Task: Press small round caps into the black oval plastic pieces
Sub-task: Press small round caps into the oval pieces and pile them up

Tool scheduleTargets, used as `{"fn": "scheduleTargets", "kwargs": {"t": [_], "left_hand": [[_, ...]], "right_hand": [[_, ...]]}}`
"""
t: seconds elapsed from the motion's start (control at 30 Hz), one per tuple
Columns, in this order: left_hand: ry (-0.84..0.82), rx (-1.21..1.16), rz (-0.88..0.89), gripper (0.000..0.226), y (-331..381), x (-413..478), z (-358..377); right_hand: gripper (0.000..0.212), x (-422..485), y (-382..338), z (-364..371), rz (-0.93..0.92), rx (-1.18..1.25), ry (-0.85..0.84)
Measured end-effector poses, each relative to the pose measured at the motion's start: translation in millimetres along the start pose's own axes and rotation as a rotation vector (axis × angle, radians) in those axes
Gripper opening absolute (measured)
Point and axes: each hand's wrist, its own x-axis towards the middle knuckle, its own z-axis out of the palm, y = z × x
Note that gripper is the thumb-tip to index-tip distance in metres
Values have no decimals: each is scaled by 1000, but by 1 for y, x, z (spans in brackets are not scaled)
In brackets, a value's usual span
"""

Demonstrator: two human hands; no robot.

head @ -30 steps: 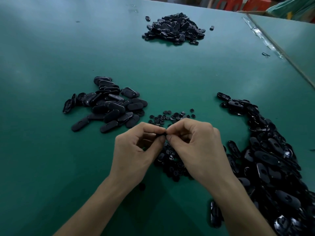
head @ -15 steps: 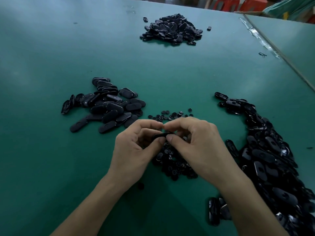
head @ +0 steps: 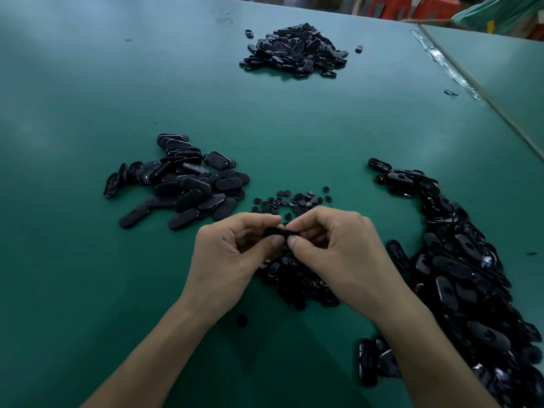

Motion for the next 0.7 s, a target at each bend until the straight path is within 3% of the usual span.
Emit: {"fn": "scheduleTargets", "kwargs": {"t": [0.37, 0.7], "left_hand": [[24, -20, 41, 27, 7, 1, -5], [94, 105, 168, 26, 2, 2, -4]], "right_hand": [[15, -3, -6, -3, -17, 67, 7], [20, -4, -4, -7, -41, 0, 30]]}}
